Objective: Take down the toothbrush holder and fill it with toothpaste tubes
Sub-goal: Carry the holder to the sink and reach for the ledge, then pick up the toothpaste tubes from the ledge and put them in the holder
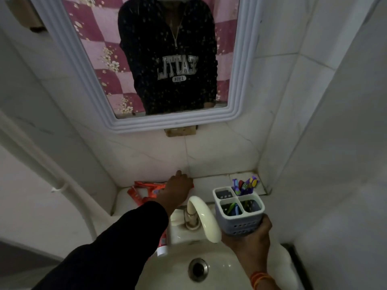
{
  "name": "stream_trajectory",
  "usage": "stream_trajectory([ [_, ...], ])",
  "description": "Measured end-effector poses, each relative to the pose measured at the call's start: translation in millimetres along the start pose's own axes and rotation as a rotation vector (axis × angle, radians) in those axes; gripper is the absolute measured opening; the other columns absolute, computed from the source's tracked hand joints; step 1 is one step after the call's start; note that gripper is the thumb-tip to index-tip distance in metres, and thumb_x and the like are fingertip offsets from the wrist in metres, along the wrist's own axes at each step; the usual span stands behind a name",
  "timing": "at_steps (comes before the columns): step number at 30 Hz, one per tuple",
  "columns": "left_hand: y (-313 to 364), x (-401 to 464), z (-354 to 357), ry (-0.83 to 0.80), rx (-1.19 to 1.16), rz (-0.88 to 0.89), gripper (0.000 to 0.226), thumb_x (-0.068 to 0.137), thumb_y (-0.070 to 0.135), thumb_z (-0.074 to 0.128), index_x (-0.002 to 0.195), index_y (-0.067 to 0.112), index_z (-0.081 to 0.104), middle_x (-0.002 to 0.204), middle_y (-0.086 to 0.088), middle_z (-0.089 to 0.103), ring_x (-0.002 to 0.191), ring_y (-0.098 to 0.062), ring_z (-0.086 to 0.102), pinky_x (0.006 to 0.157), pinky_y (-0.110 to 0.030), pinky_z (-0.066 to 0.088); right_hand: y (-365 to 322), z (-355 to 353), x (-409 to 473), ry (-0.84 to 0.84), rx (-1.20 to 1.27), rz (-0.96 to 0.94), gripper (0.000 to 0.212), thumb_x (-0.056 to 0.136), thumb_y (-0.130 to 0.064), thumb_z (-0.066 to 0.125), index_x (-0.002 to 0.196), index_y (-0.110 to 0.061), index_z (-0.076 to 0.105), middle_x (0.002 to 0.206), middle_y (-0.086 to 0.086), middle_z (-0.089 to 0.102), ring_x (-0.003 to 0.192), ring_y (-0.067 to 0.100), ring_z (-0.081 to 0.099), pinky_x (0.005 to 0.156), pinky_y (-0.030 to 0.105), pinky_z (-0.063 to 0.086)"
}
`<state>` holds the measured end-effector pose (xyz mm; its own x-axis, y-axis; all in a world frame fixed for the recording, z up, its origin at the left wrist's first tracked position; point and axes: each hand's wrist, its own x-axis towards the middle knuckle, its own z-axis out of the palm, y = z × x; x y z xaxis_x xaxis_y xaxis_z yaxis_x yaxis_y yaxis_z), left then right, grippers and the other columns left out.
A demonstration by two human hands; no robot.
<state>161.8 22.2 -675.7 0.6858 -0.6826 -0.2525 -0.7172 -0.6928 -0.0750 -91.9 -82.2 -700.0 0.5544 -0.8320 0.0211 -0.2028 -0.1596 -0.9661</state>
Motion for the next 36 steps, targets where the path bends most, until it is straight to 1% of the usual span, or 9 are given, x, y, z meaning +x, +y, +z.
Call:
stream_trajectory([
  [3, 3, 1, -5, 0.068, -0.023, 0.059, 0.037, 0.092, 0.013, 0.053, 0.129, 0.013, 0.059, 0.127, -0.014, 0.055, 0.119, -0.036, 0.053, 0.093, -0.042, 0.049, 11, 3, 0, -0.031, 0.035, 0.016, 0.132, 0.020, -0.042, 0.096, 0.134, -0.017, 0.033, 0.118, 0.004, 0.060, 0.103, 0.020, 0.063, 0.073, -0.003, 0.048],
  [6, 7, -1, -17, 0.190, -0.143, 0.162, 0.044, 0.089, 0.020, 0.056, 0.133, 0.019, 0.059, 0.126, -0.012, 0.054, 0.100, -0.034, 0.066, 0.088, -0.045, 0.051, 16, 4, 3, -0.043, 0.061, 0.014, 0.128, 0.022, -0.050, 0.094, 0.132, -0.025, 0.034, 0.120, 0.000, 0.060, 0.106, 0.021, 0.064, 0.074, 0.006, 0.052],
  [13, 28, -22, -116, 0.229, 0.000, 0.416, 0.068, 0.096, 0.042, 0.059, 0.156, 0.037, 0.029, 0.133, -0.003, 0.052, 0.094, -0.020, 0.065, 0.074, -0.033, 0.057, 27, 1, 8, -0.145, 0.052, -0.048, 0.113, 0.048, -0.006, 0.102, 0.127, -0.044, 0.032, 0.127, -0.006, 0.060, 0.113, 0.016, 0.064, 0.084, 0.018, 0.059],
  [18, 86, -55, -193, -0.016, 0.046, 0.452, 0.054, 0.076, 0.037, 0.083, 0.126, 0.026, 0.064, 0.112, 0.005, 0.066, 0.108, -0.016, 0.060, 0.088, -0.033, 0.052, 19, -9, 12, -0.244, 0.129, 0.034, 0.040, 0.079, -0.028, 0.083, 0.114, -0.038, 0.067, 0.127, 0.011, 0.065, 0.105, 0.030, 0.068, 0.080, 0.068, 0.056],
  [23, 153, -67, -210, -0.149, 0.293, 0.533, 0.057, 0.074, 0.032, 0.086, 0.128, 0.027, 0.069, 0.123, 0.000, 0.065, 0.117, -0.020, 0.060, 0.065, -0.024, 0.051, 22, -10, 14, -0.280, 0.262, 0.102, 0.110, 0.058, 0.003, 0.096, 0.128, -0.062, 0.041, 0.133, -0.004, 0.060, 0.122, 0.013, 0.060, 0.090, 0.041, 0.062],
  [26, 182, -62, -195, -0.185, 0.381, 0.491, 0.054, 0.071, 0.029, 0.089, 0.121, 0.016, 0.073, 0.115, -0.005, 0.068, 0.107, -0.024, 0.067, 0.076, -0.037, 0.061, 23, -8, 24, -0.340, 0.380, 0.281, 0.113, 0.052, -0.008, 0.099, 0.133, -0.056, 0.037, 0.135, -0.003, 0.058, 0.125, 0.016, 0.058, 0.093, 0.049, 0.060],
  [30, 182, -51, -182, -0.176, 0.143, 0.443, 0.020, 0.076, 0.019, 0.081, 0.095, 0.011, 0.079, 0.089, -0.005, 0.078, 0.079, -0.022, 0.076, 0.066, -0.031, 0.062, 17, -9, 28, -0.398, 0.524, 0.415, 0.105, 0.051, -0.014, 0.099, 0.131, -0.053, 0.042, 0.135, -0.001, 0.058, 0.125, 0.020, 0.058, 0.091, 0.044, 0.061],
  [34, 139, -42, -193, -0.242, -0.250, 0.265, 0.020, 0.089, 0.022, 0.071, 0.100, 0.008, 0.078, 0.089, -0.005, 0.080, 0.076, -0.019, 0.079, 0.058, -0.018, 0.057, 13, -14, 21, -0.301, 0.628, 0.343, 0.026, 0.091, -0.025, 0.067, 0.117, -0.026, 0.068, 0.129, 0.018, 0.064, 0.113, 0.039, 0.062, 0.074, 0.056, 0.060],
  [36, 99, -34, -185, -0.219, -0.362, 0.093, 0.018, 0.090, 0.014, 0.070, 0.105, 0.008, 0.076, 0.093, -0.007, 0.079, 0.072, -0.020, 0.076, 0.058, -0.021, 0.058, 10, -16, 20, -0.322, 0.681, 0.389, 0.046, 0.086, -0.047, 0.070, 0.122, -0.019, 0.068, 0.131, 0.022, 0.063, 0.113, 0.041, 0.061, 0.079, 0.061, 0.056],
])
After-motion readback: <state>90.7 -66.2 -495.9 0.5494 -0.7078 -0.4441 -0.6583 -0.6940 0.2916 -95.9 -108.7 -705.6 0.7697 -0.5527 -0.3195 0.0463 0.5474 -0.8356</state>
